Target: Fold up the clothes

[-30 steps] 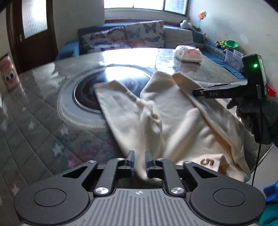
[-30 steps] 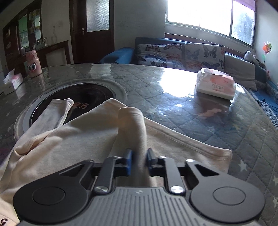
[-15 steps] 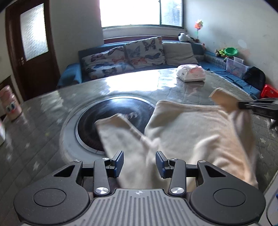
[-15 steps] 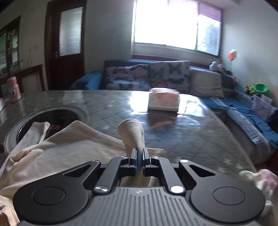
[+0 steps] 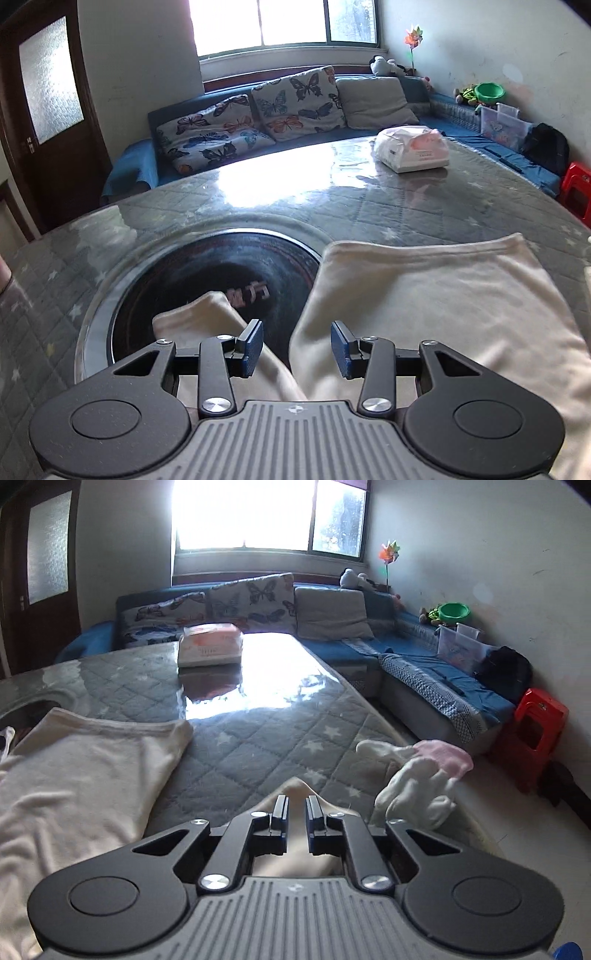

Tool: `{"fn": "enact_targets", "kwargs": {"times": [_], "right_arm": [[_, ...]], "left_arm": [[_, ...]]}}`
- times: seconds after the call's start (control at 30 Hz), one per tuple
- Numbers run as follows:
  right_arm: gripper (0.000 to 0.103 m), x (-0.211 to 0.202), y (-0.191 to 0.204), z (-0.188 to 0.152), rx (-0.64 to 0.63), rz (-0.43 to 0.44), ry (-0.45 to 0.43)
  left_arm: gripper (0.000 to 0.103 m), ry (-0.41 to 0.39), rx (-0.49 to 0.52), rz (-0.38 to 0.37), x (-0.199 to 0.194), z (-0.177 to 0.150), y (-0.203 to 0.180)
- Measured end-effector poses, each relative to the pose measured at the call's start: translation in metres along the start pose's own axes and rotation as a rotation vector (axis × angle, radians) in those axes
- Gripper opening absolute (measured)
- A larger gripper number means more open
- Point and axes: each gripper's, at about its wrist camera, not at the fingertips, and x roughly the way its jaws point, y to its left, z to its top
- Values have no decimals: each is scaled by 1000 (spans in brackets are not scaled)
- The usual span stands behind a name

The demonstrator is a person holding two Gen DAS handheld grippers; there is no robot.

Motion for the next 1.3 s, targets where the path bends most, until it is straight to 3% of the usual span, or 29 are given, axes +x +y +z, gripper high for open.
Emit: {"fn": "enact_targets", "kwargs": {"times": [0.17, 0.5, 0.63, 0.73, 0.9, 1.13, 1.3], "right_arm": [[23, 8, 19, 17, -37, 84, -29], [35, 49, 73, 35, -132, 239, 7], [36, 64, 86, 38, -158, 261, 22], [36, 69, 90, 39, -166, 264, 30], [39, 78, 91, 41, -173, 256, 40], [41, 88, 89, 41, -164, 246, 67], [44, 90, 87, 41, -157, 248, 76]], "left_arm": [[44, 13, 0, -24, 27, 8, 1], [43, 3, 19, -128, 52, 16, -6], [14, -3, 30, -179, 56, 16, -8], [8, -22, 46, -182, 53, 16, -12], [7, -72, 83, -251, 29, 17, -26], [13, -64, 216, -454, 2, 1, -61], [21, -106, 232, -451, -7, 1, -60]]}}
